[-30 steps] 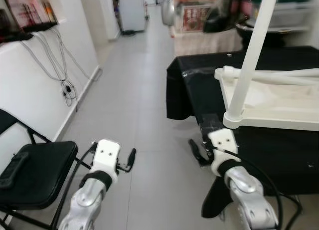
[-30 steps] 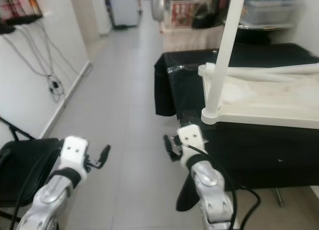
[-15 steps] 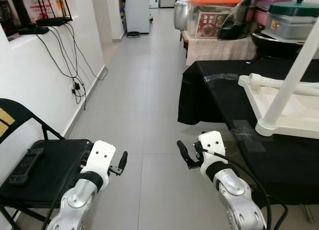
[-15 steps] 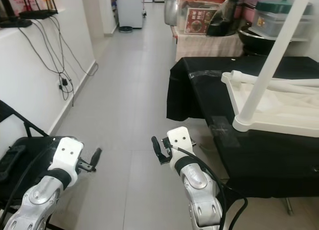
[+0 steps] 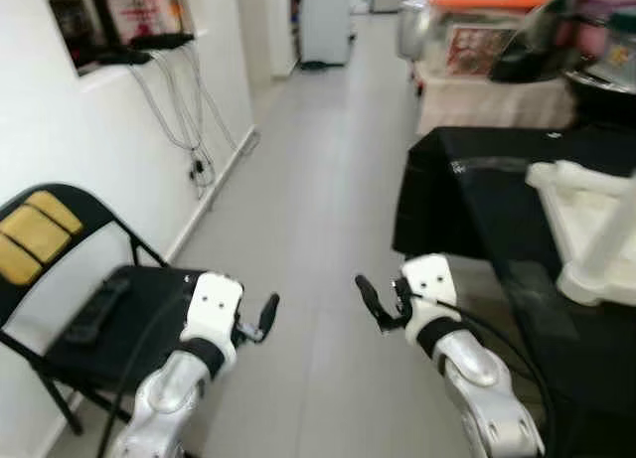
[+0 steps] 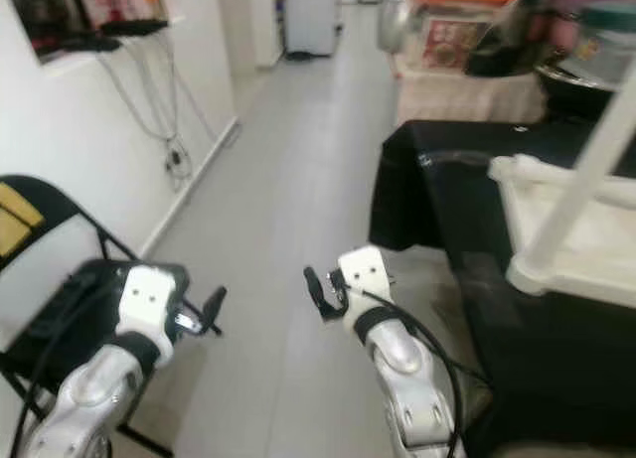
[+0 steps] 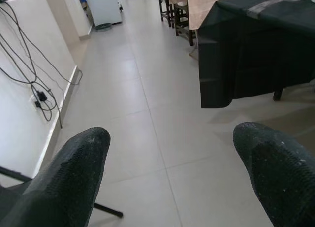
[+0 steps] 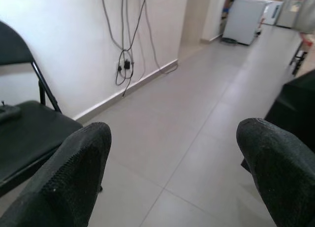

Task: Building children table

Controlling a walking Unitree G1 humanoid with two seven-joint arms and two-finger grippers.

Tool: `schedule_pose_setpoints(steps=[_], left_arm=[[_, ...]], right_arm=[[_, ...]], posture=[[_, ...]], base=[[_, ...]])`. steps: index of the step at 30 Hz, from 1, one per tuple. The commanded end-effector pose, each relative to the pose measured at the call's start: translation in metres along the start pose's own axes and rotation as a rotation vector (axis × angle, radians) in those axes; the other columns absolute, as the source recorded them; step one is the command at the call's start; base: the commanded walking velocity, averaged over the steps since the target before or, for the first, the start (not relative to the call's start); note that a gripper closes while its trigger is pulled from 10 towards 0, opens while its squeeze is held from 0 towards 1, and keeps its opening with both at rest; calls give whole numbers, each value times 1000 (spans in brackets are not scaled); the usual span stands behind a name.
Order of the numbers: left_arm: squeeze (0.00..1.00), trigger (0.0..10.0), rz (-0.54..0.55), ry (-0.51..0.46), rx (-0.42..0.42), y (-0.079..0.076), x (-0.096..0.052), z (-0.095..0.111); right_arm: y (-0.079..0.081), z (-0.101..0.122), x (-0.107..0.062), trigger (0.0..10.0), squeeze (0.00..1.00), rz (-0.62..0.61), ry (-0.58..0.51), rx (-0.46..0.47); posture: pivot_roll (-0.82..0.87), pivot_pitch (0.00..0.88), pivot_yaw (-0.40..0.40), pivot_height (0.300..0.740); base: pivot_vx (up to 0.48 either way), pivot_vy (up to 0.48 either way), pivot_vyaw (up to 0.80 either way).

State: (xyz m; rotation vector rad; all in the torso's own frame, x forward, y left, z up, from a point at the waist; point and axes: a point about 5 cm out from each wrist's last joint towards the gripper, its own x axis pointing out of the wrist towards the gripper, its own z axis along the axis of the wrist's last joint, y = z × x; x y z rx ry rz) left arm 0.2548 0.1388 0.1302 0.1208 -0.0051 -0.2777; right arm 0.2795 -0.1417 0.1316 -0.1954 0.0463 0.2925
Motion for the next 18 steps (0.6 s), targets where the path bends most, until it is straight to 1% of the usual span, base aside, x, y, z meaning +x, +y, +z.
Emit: schedule_pose_setpoints(steps=[1, 18], left_arm=[[0, 10000, 1, 13, 7, 3, 0, -3], [0, 10000, -24, 7, 1, 2, 2, -3]], right_arm=[[2, 1, 2, 10000, 0, 17, 0, 13], [2, 0, 3, 10000, 0, 34, 8, 38]], posture=[[-33, 0, 0, 740], [-38, 0, -1, 740]], base=[[461, 0, 0], [454, 0, 0]])
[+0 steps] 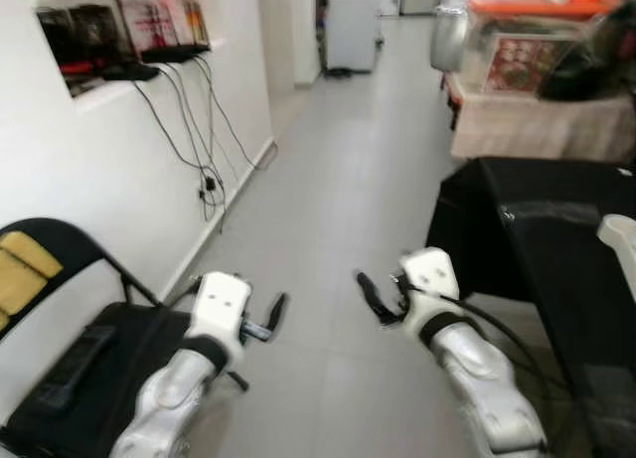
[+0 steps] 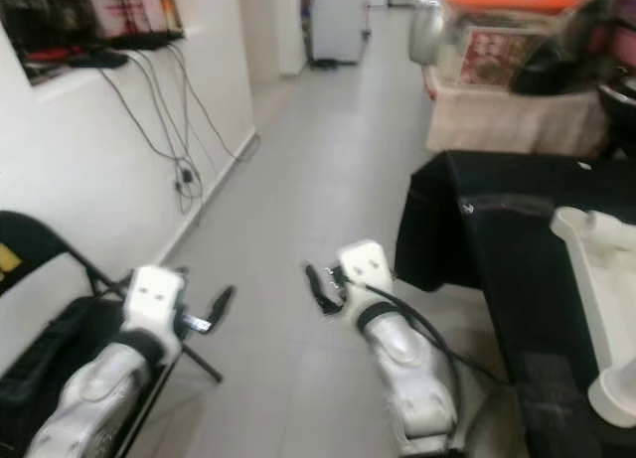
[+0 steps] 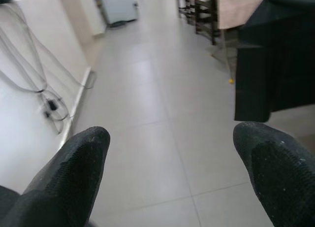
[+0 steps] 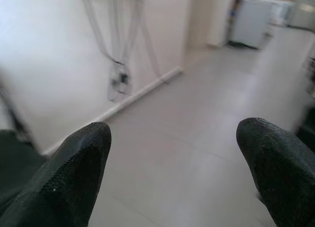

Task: Building children table

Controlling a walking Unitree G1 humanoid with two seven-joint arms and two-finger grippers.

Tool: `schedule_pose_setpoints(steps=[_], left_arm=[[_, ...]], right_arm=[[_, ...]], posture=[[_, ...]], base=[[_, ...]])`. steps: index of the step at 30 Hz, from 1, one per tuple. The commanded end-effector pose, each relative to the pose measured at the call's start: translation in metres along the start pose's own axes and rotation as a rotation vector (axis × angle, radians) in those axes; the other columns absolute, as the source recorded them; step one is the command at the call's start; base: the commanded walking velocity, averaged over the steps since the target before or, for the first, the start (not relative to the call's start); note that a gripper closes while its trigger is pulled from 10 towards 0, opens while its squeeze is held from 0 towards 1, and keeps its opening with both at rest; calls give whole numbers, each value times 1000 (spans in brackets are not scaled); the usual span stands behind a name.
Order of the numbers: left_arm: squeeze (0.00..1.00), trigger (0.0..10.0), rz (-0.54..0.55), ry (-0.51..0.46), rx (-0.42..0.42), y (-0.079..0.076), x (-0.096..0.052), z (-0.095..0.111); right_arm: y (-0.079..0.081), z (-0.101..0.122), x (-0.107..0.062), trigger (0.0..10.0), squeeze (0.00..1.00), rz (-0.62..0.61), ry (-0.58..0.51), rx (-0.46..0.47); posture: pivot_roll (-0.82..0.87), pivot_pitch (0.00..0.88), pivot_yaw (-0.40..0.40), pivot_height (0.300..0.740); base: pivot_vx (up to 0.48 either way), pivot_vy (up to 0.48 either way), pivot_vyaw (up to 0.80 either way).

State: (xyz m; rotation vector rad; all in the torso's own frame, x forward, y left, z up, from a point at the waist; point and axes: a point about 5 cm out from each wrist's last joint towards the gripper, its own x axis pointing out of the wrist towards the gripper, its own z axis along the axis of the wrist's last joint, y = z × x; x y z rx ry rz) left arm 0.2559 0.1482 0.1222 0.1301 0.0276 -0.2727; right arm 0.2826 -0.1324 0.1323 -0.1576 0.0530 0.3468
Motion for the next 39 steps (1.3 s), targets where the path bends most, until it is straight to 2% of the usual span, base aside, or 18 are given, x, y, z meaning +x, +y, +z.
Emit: schedule_pose_setpoints(steps=[1, 20, 39], left_arm=[[0, 10000, -29, -28, -4, -6, 3, 6], [0, 10000, -42, -28, -9, -7, 5, 4], [0, 10000, -68, -29, -23, -7, 5, 3]], right_arm=[[-6, -2, -2, 10000, 0, -19, 11, 5], [-6, -4, -1, 10000, 0, -9, 15, 12], [-3, -6, -1, 10000, 0, 20, 10, 54]], posture=[[-38, 0, -1, 740], [-43, 0, -1, 740], [-42, 0, 0, 740]], base=[[446, 0, 0], [437, 0, 0], [352, 0, -800]])
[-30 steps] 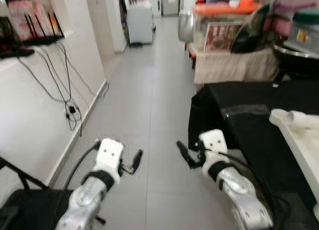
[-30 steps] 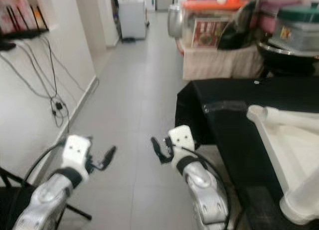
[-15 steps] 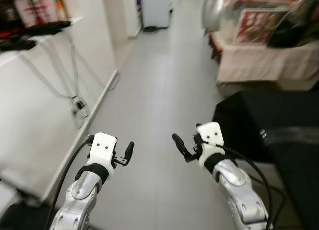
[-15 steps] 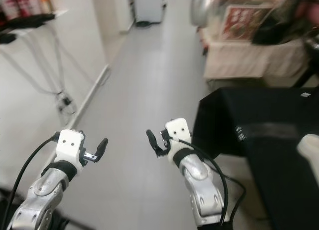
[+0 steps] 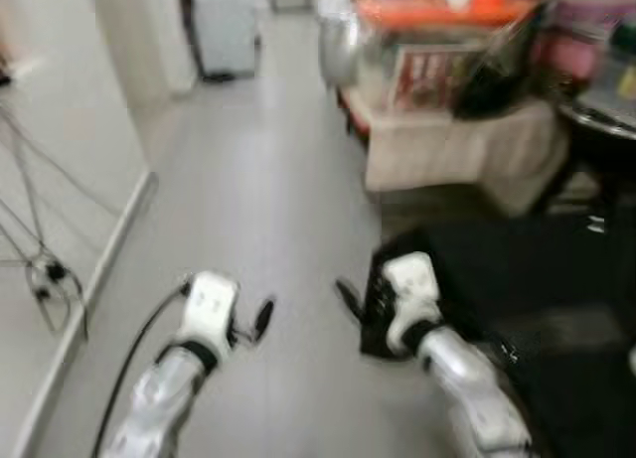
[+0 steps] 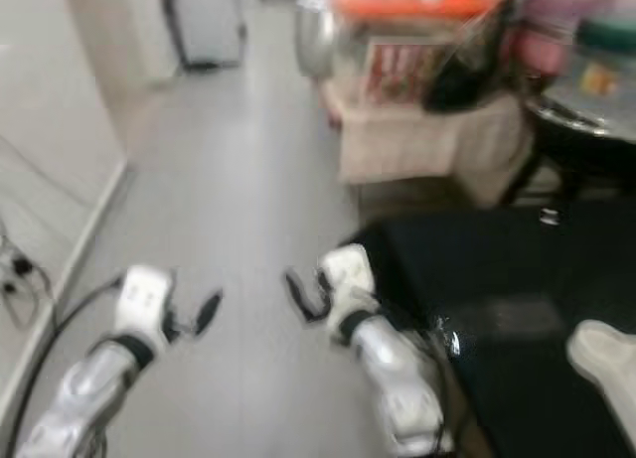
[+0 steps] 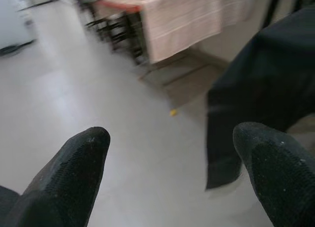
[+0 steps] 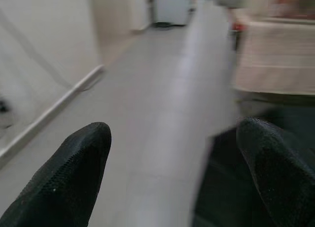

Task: Building children table

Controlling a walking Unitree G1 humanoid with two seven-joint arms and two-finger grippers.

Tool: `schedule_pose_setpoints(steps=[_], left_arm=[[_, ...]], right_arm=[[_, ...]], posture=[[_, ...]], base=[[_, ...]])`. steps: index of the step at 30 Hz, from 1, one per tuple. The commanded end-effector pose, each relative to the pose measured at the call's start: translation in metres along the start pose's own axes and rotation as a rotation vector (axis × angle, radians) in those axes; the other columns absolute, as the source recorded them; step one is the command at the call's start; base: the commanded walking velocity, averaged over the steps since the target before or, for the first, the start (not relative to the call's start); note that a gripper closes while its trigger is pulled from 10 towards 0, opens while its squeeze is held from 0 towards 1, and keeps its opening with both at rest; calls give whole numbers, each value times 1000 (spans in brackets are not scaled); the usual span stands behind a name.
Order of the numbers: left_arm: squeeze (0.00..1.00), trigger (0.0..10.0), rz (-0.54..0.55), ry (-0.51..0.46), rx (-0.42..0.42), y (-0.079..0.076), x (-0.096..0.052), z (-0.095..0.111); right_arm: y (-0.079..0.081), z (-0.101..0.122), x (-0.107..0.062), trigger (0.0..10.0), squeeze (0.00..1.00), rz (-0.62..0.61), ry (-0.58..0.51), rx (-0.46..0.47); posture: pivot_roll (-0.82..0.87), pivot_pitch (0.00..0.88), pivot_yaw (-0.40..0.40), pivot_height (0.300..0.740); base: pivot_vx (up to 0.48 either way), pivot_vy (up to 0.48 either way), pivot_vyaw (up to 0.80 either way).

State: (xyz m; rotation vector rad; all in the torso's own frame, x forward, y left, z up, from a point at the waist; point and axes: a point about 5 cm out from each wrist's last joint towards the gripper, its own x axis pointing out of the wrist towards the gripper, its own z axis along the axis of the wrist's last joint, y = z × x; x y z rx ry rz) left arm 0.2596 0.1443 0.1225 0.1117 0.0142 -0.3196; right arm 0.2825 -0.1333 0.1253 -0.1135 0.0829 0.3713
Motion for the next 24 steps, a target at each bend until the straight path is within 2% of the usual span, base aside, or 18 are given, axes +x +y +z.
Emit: schedule_pose_setpoints(steps=[1, 24], left_arm=[[0, 10000, -22, -11, -8, -4, 1, 2], [0, 10000, -18, -36, 10, -2, 6, 6]], right_arm=[[-3, 1, -1, 10000, 0, -8, -11, 7], [-6, 4, 0, 10000, 0, -10, -26, 18]], posture=[[-42, 0, 0, 740], [-45, 0, 1, 740]], base=[[0, 0, -800], [0, 0, -800]])
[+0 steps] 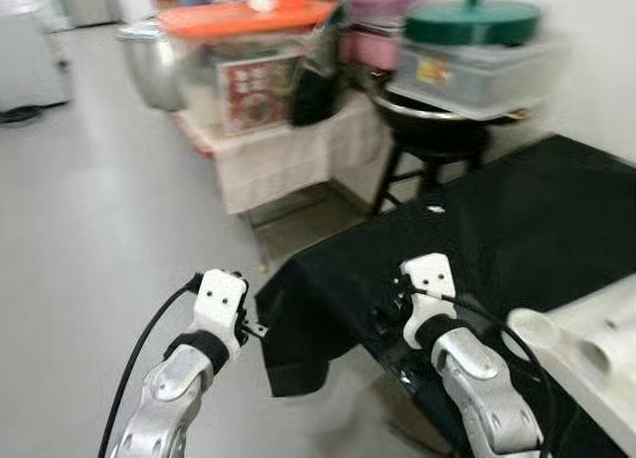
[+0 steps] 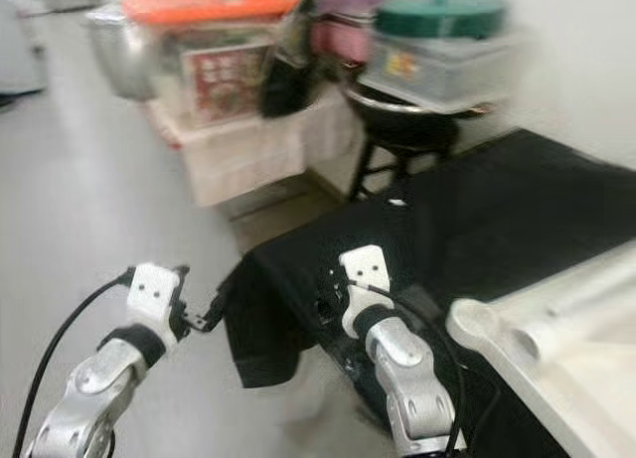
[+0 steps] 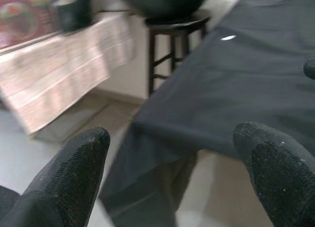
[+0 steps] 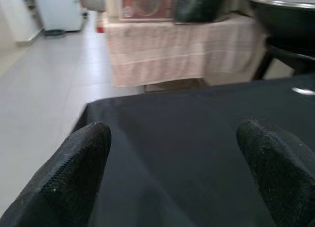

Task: Building children table

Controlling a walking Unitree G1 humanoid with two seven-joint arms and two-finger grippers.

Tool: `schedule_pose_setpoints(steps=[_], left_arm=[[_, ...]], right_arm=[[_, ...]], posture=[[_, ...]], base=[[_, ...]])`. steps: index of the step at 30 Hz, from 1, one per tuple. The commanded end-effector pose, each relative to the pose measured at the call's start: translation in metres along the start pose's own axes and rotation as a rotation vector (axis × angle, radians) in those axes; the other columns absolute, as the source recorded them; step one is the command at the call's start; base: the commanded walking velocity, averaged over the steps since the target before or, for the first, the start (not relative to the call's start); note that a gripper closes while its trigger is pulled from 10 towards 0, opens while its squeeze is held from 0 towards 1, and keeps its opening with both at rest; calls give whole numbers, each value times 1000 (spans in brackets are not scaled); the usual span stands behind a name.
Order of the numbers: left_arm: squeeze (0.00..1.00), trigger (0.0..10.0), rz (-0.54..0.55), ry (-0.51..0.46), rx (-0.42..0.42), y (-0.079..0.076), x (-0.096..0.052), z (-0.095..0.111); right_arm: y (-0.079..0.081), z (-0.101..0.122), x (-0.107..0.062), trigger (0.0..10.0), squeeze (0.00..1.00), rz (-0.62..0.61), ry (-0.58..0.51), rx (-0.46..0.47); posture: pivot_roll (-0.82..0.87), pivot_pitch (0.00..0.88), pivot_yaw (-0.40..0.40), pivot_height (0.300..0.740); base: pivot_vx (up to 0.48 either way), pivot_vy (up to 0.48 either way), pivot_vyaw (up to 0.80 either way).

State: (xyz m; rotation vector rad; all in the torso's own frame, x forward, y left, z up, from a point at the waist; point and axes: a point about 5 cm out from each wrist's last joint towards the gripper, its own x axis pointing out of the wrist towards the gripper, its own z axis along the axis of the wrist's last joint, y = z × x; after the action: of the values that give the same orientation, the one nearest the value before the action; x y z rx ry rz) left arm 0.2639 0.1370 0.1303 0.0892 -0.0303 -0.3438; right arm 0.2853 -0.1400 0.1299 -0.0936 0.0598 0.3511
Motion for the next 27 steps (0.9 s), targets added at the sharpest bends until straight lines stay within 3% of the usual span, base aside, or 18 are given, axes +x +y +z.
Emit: schedule_pose_setpoints(steps=[1, 27], left_arm=[[0, 10000, 2, 10, 27, 3, 0, -2], [0, 10000, 60, -8, 27, 3, 1, -2]], right_arm=[[2, 0, 1, 10000, 0, 11, -1, 2], [-2, 0, 0, 10000, 0, 18, -14, 12]], posture=[[-47, 0, 1, 740], [-78, 0, 10, 740]], base=[[0, 0, -800], [0, 0, -800]])
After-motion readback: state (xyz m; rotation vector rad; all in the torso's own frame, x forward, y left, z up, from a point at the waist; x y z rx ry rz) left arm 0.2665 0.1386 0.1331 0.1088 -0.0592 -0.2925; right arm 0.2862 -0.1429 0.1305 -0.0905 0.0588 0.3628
